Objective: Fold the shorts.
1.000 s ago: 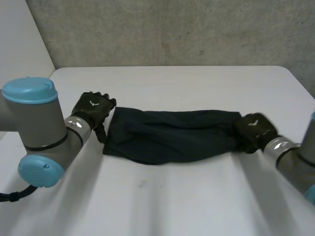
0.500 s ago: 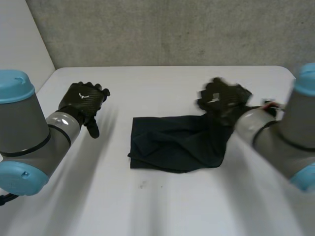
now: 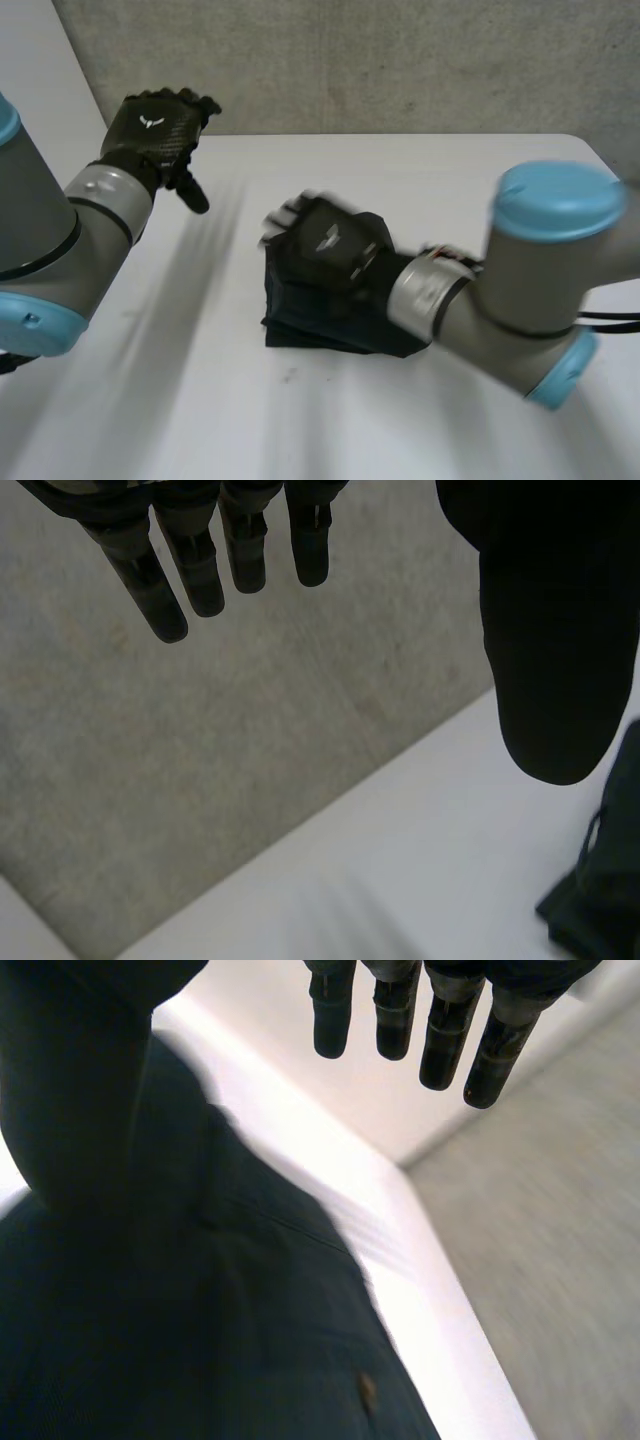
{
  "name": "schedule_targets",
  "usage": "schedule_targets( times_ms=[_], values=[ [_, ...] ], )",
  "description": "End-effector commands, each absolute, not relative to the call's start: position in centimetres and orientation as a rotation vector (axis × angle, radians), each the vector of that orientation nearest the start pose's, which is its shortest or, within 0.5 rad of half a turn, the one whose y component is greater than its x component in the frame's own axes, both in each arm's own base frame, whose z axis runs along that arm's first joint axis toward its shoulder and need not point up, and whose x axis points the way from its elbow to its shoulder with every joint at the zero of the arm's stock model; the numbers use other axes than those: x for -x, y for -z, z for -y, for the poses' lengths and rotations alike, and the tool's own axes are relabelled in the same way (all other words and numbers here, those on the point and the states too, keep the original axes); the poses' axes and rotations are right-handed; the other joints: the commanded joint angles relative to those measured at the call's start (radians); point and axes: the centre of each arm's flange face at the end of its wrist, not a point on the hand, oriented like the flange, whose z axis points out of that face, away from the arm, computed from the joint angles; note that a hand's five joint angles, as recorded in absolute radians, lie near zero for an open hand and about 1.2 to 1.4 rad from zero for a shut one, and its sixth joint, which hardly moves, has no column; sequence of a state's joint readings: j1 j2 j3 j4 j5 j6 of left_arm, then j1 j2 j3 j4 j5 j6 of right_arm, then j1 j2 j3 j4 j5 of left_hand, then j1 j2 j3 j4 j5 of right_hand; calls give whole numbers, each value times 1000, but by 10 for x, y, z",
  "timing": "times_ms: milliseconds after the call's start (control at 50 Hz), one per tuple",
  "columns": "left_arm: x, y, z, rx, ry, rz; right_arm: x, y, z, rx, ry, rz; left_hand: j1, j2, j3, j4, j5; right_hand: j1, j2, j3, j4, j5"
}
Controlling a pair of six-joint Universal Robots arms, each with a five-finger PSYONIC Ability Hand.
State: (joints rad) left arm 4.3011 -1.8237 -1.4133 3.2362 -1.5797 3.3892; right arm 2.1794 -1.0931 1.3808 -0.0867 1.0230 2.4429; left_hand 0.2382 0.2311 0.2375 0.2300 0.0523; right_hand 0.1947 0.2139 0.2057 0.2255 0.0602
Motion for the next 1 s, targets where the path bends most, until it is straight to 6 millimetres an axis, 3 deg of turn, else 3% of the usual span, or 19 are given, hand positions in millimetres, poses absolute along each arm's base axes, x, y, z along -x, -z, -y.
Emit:
schedule_targets(
  times_ms=[20, 140, 320, 480, 600, 680, 820, 880, 960, 1000],
  values=[
    [292, -295, 270, -746, 2415, -2224, -301, -237, 267, 979, 1801, -1893, -13, -6, -12, -5, -2, -20, -39, -31, -51, -60],
    [323, -268, 247, -860, 2375, -2363, -275, -232, 274, 912, 1760, -2063, -7, 0, -6, 1, 4, -20, -39, -31, -51, -60],
    [357, -216, 207, -1071, 2166, -2532, -274, -233, 276, 895, 1748, -2079, -4, 3, -3, 4, 7, -20, -39, -31, -51, -60],
    [351, -179, 220, -906, 1981, -2513, -288, -202, 284, 921, 1656, -2124, -4, 3, -3, 4, 7, -20, -39, -31, -51, -60],
    [338, -152, 227, -941, 1792, -2529, -321, -175, 273, 1005, 1587, -2121, -1, 6, 0, 7, 10, -20, -39, -31, -51, -60],
    [330, -134, 229, -977, 1684, -2531, -330, -157, 273, 1031, 1554, -2153, -1, 6, 0, 7, 10, -20, -39, -31, -51, -60],
    [320, -122, 228, -1029, 1599, -2502, -332, -130, 277, 1142, 1510, -2199, -4, 3, -3, 4, 7, -20, -39, -31, -51, -60],
    [317, -122, 232, -1013, 1596, -2504, -331, -127, 278, 1188, 1518, -2213, -4, 3, -3, 4, 7, -20, -39, -31, -51, -60],
    [316, -130, 236, -993, 1629, -2495, -328, -127, 278, 1221, 1540, -2232, -4, 3, -3, 4, 7, -20, -39, -31, -51, -60],
    [318, -143, 237, -980, 1686, -2476, -325, -134, 280, 1198, 1562, -2230, -4, 3, -3, 4, 7, -20, -39, -31, -51, -60]
  ],
)
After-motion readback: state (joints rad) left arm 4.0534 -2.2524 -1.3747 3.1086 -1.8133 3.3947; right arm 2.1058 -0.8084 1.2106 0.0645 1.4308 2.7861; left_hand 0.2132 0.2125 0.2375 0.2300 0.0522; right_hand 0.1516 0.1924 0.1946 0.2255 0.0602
